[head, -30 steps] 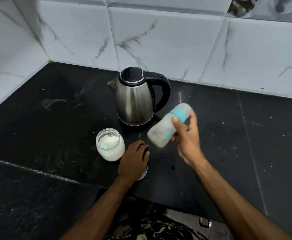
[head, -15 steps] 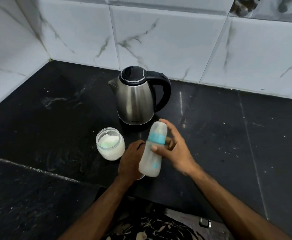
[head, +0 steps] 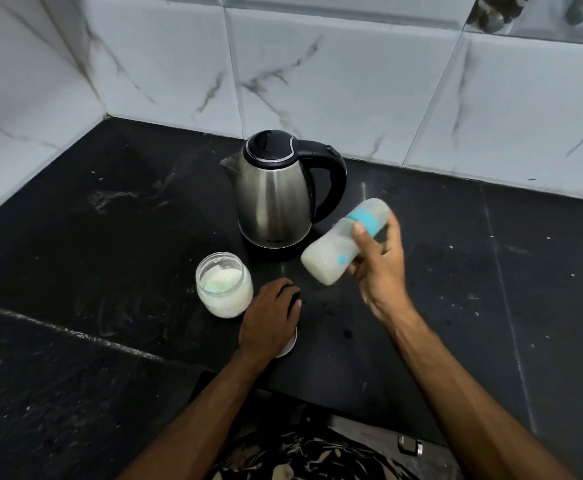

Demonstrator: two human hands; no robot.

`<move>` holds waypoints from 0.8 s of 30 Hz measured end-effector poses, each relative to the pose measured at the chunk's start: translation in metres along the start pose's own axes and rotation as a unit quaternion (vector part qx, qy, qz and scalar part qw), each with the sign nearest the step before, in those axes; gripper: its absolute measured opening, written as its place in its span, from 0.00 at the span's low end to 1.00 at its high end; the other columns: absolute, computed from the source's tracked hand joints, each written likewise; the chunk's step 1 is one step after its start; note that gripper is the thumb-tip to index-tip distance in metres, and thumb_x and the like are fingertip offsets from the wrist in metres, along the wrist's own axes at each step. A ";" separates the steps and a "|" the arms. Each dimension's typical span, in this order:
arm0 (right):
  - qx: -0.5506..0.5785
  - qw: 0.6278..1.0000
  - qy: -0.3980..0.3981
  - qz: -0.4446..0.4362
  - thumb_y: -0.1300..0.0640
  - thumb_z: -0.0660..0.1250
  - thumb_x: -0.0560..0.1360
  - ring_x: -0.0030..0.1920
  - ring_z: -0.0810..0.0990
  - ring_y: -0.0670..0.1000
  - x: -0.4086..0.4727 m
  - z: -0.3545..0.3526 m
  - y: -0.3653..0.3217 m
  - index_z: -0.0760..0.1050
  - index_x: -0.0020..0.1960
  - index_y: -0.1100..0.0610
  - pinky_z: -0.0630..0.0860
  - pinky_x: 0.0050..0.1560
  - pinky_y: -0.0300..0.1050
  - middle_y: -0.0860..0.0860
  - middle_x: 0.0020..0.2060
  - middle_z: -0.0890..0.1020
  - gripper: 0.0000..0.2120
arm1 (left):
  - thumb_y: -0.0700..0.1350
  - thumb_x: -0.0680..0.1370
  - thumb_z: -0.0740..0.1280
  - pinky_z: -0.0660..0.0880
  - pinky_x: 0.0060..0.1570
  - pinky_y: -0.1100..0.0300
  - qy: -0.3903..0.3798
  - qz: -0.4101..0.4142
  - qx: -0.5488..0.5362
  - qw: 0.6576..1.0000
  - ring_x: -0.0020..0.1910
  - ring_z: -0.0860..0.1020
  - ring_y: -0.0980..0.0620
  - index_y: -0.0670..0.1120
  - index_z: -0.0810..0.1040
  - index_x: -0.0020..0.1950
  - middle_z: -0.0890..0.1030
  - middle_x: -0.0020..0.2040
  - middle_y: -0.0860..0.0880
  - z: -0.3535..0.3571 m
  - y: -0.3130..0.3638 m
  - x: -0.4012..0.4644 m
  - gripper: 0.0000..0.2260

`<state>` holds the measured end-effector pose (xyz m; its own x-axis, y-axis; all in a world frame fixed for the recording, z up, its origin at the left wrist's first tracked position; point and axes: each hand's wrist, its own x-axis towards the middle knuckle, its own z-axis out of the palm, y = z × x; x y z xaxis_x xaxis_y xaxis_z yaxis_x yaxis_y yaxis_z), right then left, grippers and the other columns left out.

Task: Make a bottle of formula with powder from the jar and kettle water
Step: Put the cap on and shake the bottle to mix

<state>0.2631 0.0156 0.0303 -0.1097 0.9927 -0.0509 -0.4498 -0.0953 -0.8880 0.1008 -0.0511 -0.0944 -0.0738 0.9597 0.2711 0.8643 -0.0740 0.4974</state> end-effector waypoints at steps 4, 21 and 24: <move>-0.040 0.997 -0.053 0.035 0.56 0.76 0.71 0.48 0.84 0.51 -0.017 -0.002 0.015 0.63 0.72 0.49 0.83 0.43 0.48 0.52 0.50 0.84 0.34 | 0.46 0.74 0.66 0.75 0.57 0.55 -0.005 -0.018 -0.049 0.999 0.57 0.78 0.46 0.45 0.78 0.60 0.79 0.59 0.46 -0.003 -0.002 -0.003 0.16; -0.118 0.988 -0.100 0.022 0.65 0.75 0.71 0.47 0.85 0.50 -0.021 -0.002 0.011 0.65 0.70 0.49 0.82 0.42 0.45 0.53 0.50 0.84 0.33 | 0.48 0.74 0.67 0.76 0.57 0.50 -0.030 -0.027 -0.082 0.996 0.56 0.78 0.46 0.48 0.77 0.59 0.80 0.58 0.47 -0.004 -0.004 -0.004 0.15; 0.037 0.998 0.052 0.000 0.58 0.72 0.74 0.44 0.83 0.49 0.000 -0.001 0.000 0.63 0.72 0.54 0.81 0.34 0.43 0.48 0.45 0.84 0.30 | 0.51 0.78 0.60 0.72 0.58 0.59 -0.006 0.005 -0.009 1.000 0.57 0.77 0.49 0.47 0.80 0.57 0.78 0.58 0.49 0.001 -0.002 0.000 0.14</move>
<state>0.2640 0.0162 0.0293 -0.0182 0.9947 -0.1013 -0.5152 -0.0962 -0.8516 0.0993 -0.0504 -0.0959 -0.0596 0.9624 0.2652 0.8554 -0.0877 0.5105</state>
